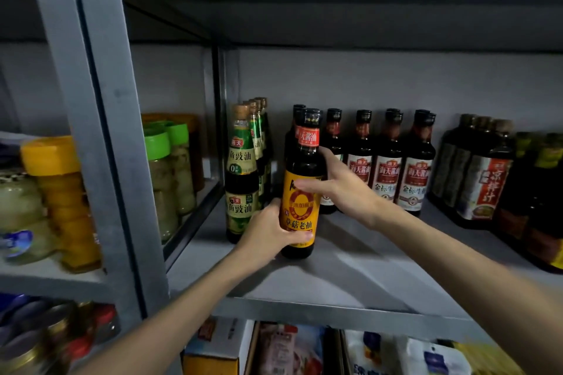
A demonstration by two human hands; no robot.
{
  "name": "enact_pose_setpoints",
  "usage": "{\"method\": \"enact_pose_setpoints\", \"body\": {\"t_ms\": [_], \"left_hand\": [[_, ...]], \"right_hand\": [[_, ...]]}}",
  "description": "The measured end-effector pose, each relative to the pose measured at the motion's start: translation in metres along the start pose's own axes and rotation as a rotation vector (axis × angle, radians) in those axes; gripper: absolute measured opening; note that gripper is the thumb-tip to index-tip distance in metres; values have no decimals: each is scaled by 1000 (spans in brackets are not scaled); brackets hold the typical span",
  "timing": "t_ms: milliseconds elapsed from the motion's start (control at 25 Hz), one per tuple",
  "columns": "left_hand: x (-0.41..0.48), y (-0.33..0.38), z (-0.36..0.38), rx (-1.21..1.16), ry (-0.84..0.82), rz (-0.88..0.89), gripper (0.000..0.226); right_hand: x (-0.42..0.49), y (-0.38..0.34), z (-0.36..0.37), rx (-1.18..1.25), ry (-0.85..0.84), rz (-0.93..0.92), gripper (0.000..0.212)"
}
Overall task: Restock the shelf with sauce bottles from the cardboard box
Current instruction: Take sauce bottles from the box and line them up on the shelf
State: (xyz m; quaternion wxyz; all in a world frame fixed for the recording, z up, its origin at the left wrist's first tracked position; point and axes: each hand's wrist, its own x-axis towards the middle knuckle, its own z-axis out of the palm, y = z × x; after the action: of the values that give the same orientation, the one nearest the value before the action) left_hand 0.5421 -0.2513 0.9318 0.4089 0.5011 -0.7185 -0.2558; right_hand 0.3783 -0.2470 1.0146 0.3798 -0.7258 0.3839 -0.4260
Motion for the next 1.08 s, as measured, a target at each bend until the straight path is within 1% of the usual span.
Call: {"method": "enact_pose_setpoints", "body": {"t_ms": [200, 360, 680, 760, 920, 1080], "left_hand": [[18, -12, 0, 36, -39, -19, 71], [20, -15, 1, 45, -57, -16, 72], [23, -19, 3, 31, -75, -4, 74], [22, -19, 3, 20, -79, -8, 73], [20, -18, 3, -3, -92, -11, 71], [20, -19, 1, -1, -76, -5, 71]], "right_hand": [[14, 13, -2, -26, -26, -13, 67], [20, 21, -1, -52, -47, -26, 76], [21, 31, -2, -59, -23, -28, 74], [20, 33, -1, -86, -3, -40, 77], [14, 36, 3, -129, 94, -31, 81], [9, 34, 8, -170, 169, -36, 65]]}}
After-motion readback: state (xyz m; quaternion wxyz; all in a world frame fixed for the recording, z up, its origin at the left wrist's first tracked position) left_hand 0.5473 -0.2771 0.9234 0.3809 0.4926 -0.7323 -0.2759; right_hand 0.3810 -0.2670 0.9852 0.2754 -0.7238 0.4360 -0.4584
